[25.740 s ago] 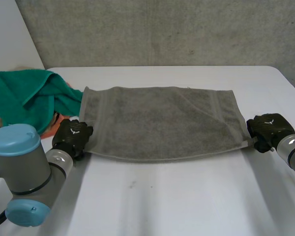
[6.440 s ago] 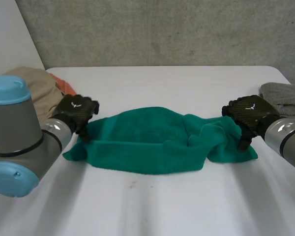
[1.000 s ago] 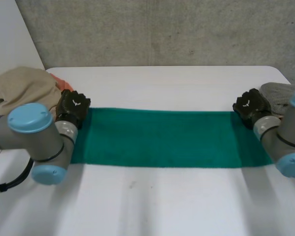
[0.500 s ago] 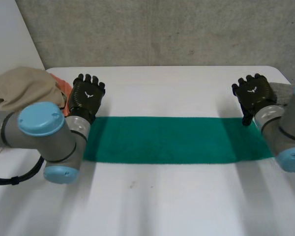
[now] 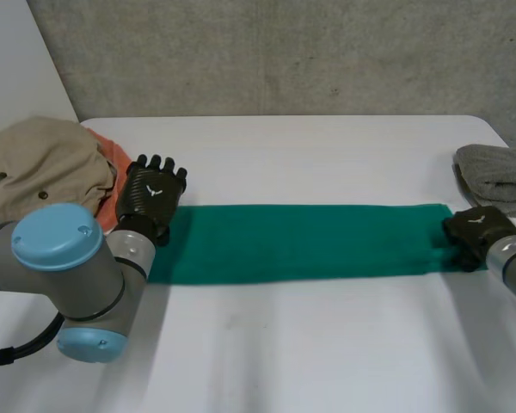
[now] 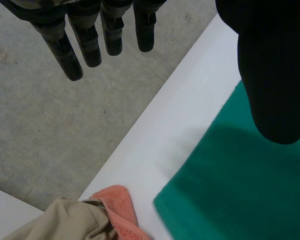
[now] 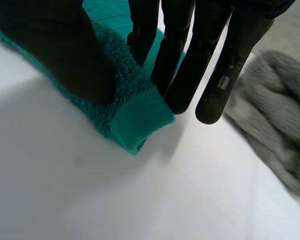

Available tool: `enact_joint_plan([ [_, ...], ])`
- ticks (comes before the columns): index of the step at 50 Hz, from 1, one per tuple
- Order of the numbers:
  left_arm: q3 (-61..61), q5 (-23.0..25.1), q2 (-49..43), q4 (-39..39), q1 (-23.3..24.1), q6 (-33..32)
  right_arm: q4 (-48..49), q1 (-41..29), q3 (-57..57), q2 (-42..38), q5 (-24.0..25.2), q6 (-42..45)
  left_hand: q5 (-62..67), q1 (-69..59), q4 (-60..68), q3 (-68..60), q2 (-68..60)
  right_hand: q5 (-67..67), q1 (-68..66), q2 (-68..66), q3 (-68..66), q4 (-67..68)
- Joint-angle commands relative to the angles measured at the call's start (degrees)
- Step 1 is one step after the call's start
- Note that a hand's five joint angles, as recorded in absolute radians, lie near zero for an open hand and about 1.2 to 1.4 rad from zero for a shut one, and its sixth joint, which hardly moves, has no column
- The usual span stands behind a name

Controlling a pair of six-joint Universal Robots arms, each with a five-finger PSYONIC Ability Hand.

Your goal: Fold the laundry.

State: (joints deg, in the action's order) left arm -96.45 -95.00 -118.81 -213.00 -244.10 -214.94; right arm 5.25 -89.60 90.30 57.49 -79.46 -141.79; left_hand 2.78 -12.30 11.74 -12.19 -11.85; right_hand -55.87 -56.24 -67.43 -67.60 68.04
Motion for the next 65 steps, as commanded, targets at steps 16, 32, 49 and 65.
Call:
enact_joint_plan([
  [16, -5.1, -0.1, 9.5, 0.1, -0.8, 1.4, 9.3, -4.0, 1.3, 12.2, 10.2, 10.8, -2.8, 2.3, -1.7, 2.2, 1.8, -14.1, -23.8, -12.6, -12.4, 12.0],
  [32, -7.0, 0.0, 12.7, 0.7, -1.5, 4.4, 16.5, -41.3, -10.8, -5.0, 18.3, -1.8, -2.8, 2.3, -1.7, 2.2, 1.8, -14.1, -23.8, -12.6, -12.4, 12.0],
  [49, -4.7, 0.1, 11.6, 0.4, 5.2, 6.4, 5.2, -32.0, -3.6, 4.3, -2.4, -16.0, -2.8, 2.3, -1.7, 2.2, 1.8, 55.9, 46.2, 57.4, 57.6, -58.0],
  [65, 0.2, 0.6, 3.8, 5.0, 18.1, 15.8, 7.1, -24.1, 9.9, 6.8, 4.1, -14.7, -1.1, 0.6, 0.0, 0.5, 0.1, 55.9, 46.2, 57.4, 57.6, -58.0],
])
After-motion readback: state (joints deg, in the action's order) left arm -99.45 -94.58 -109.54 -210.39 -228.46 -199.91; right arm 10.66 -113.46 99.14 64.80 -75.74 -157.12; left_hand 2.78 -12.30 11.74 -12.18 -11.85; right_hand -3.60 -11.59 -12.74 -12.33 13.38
